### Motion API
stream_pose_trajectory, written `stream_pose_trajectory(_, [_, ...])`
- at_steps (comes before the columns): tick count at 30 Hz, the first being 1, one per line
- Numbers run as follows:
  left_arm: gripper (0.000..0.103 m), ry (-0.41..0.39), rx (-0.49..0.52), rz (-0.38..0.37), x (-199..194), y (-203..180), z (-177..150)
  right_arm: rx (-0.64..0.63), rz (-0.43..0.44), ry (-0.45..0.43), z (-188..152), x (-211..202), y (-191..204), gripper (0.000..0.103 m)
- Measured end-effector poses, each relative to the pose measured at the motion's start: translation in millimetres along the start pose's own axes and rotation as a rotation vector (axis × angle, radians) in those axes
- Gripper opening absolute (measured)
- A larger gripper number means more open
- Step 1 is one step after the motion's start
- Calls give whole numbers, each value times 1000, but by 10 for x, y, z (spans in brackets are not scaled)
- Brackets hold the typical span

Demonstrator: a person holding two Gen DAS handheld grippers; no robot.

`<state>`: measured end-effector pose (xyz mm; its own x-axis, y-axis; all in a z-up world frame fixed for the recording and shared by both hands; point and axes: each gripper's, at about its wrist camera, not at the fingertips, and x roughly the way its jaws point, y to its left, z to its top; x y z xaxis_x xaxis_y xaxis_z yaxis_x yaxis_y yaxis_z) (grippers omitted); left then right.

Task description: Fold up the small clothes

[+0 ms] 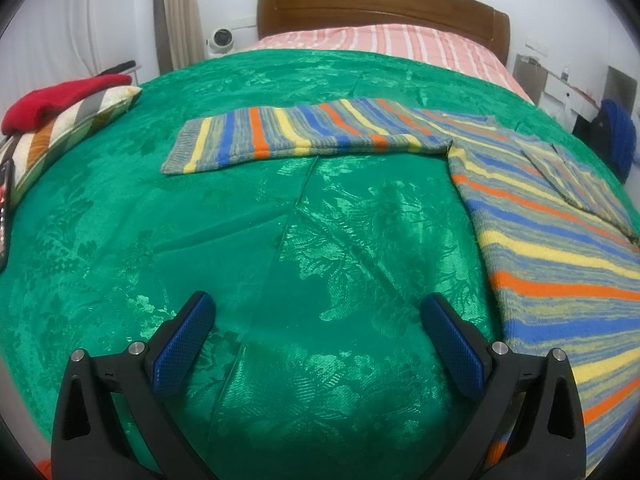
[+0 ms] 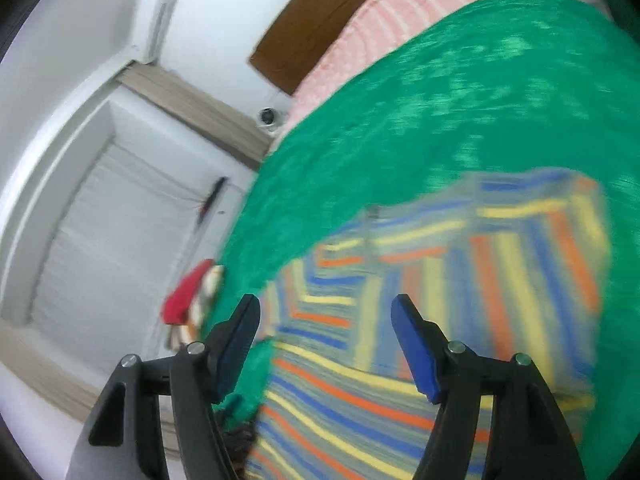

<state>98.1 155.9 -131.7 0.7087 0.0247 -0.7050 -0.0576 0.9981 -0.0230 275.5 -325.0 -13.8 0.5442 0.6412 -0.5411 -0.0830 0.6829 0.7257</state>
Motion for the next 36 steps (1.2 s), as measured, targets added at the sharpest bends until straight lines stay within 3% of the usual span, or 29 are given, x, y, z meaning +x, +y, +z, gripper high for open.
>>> stream_pose_trajectory(3, [103, -1, 1, 3, 3, 1, 1, -54, -162, -15, -176, -292, -302, 69])
stream_pose_trajectory(6, [103, -4, 3, 6, 2, -5, 0, -148, -382, -17, -552, -684, -619, 68])
stream_pose_trajectory(11, [103, -10, 5, 13, 0, -24, -5, -183, -552, -97, -1002, -1234, -956, 68])
stream_pose_trajectory(15, [103, -12, 6, 14, -5, -36, -11, -221, -611, -158, -1274, -1434, -1002, 71])
stream_pose_trajectory(20, [103, -13, 6, 15, -8, -44, -13, -237, -628, -213, -1530, -1342, -1145, 77])
stream_pose_trajectory(23, [103, -13, 6, 18, -10, -51, -7, -267, -638, -212, -1573, -1296, -1100, 81])
stream_pose_trajectory(36, [103, -13, 8, 28, -15, -66, -3, -292, -652, -217, -1634, -1243, -1107, 83])
